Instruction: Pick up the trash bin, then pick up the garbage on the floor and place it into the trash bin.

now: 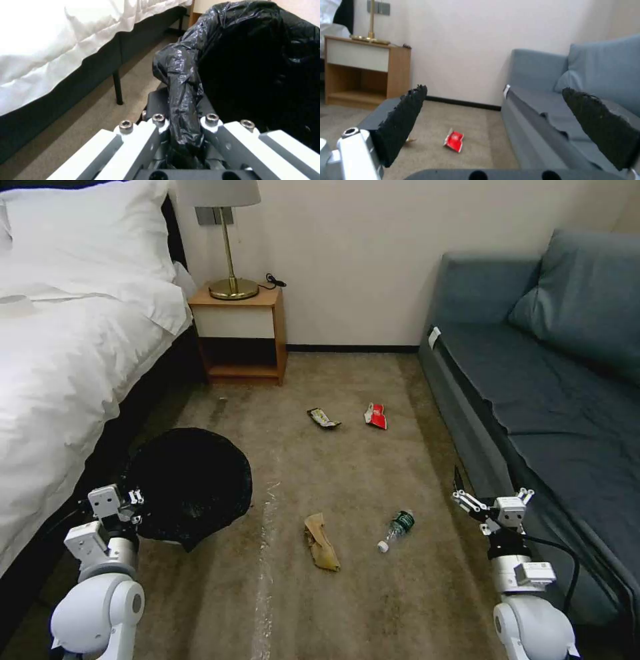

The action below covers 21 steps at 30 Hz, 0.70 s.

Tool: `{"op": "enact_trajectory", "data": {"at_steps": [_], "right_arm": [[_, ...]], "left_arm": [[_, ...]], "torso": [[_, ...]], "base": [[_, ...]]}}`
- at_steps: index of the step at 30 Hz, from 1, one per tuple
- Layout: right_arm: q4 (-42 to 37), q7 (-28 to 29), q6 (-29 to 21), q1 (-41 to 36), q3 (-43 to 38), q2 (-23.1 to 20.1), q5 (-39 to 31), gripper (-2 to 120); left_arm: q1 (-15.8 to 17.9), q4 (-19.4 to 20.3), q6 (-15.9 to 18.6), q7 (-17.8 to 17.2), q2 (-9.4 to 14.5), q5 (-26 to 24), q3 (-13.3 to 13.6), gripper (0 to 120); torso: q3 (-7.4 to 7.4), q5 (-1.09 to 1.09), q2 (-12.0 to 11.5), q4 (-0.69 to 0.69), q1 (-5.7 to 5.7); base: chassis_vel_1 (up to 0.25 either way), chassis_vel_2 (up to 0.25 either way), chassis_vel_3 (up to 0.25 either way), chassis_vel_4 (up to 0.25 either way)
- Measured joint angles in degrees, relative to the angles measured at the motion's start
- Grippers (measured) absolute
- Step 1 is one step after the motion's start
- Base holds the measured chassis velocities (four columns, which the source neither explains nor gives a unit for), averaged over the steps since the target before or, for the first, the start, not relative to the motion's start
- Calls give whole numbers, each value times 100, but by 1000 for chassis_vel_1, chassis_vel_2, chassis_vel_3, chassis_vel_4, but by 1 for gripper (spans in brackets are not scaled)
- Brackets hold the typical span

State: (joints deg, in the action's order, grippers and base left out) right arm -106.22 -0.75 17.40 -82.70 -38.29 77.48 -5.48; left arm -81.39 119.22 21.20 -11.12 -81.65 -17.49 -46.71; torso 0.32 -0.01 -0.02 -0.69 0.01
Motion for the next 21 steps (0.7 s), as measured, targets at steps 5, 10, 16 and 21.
{"op": "enact_trajectory", "data": {"at_steps": [5,10,16,21], "right_arm": [[485,388,-486,493,638,-163,-199,100],[881,599,-863,851,911,-174,-504,100],[1428,1098,-1684,1518,1342,-262,-1397,100],[1534,1489,-2520,1913,1664,-373,-2349,100]], "left_arm": [[-10,14,26,-2,-37,117,72,5],[-8,96,47,-18,-62,199,110,5],[-22,222,106,-59,-141,261,204,5],[9,213,126,-117,-204,332,265,5]], "torso": [[0,0,0,1,0],[0,0,0,1,0],[1,1,0,1,0],[0,0,0,1,0]], "base": [[0,0,0,0],[0,0,0,0],[0,0,0,0],[0,0,0,0]]}}
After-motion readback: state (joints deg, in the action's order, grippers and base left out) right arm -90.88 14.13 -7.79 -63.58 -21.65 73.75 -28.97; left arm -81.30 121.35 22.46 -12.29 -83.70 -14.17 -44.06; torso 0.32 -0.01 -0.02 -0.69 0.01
